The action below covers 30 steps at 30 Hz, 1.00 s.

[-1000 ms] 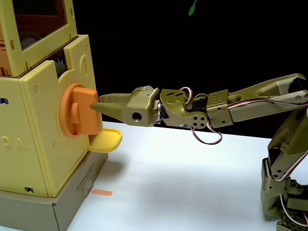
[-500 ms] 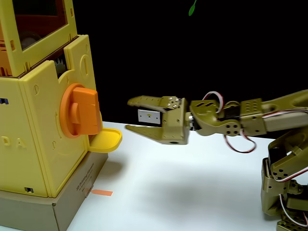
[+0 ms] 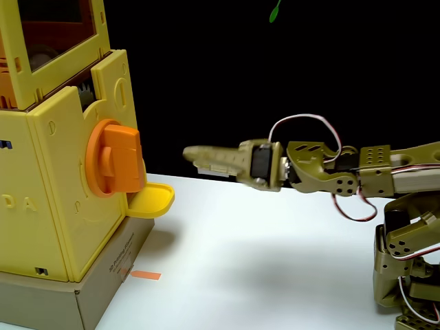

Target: Turn the button of vending machine.

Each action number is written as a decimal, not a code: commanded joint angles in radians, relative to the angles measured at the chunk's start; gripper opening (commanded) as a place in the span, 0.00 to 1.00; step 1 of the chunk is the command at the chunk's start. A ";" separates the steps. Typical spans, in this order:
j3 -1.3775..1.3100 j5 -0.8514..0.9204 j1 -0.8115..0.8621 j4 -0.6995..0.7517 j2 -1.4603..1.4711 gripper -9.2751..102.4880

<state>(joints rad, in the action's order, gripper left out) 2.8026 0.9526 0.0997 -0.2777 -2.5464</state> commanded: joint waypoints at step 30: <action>-0.575 0.333 0.075 -0.362 0.824 0.48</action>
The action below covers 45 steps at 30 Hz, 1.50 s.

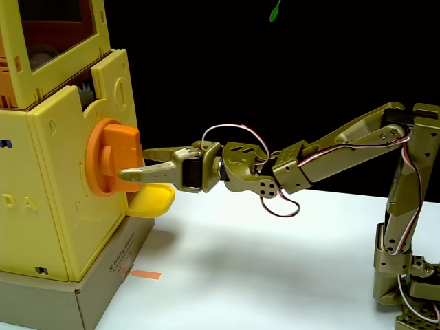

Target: Turn the button of vending machine.

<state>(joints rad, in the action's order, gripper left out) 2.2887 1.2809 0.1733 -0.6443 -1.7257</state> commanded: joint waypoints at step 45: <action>-0.104 -0.732 -0.014 0.000 -0.026 0.07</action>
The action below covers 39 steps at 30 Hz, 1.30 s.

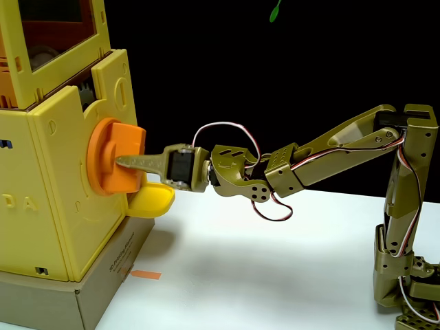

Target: Turn the button of vending machine.

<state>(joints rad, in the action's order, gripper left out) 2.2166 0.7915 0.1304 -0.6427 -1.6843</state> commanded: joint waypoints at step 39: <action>-0.017 -2.528 0.017 0.064 -0.107 0.08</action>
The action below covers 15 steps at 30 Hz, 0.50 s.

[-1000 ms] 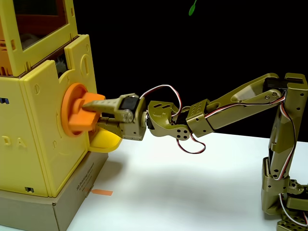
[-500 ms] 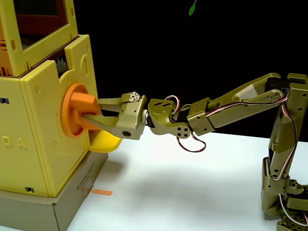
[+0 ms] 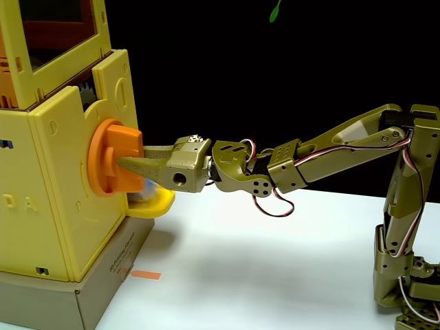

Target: Turn the button of vending machine.

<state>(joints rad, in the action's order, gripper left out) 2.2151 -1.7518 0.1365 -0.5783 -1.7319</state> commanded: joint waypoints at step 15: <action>0.008 0.028 -0.029 0.006 -0.060 0.37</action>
<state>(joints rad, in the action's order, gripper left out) 2.2258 -1.7073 0.1181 -0.5737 -1.7426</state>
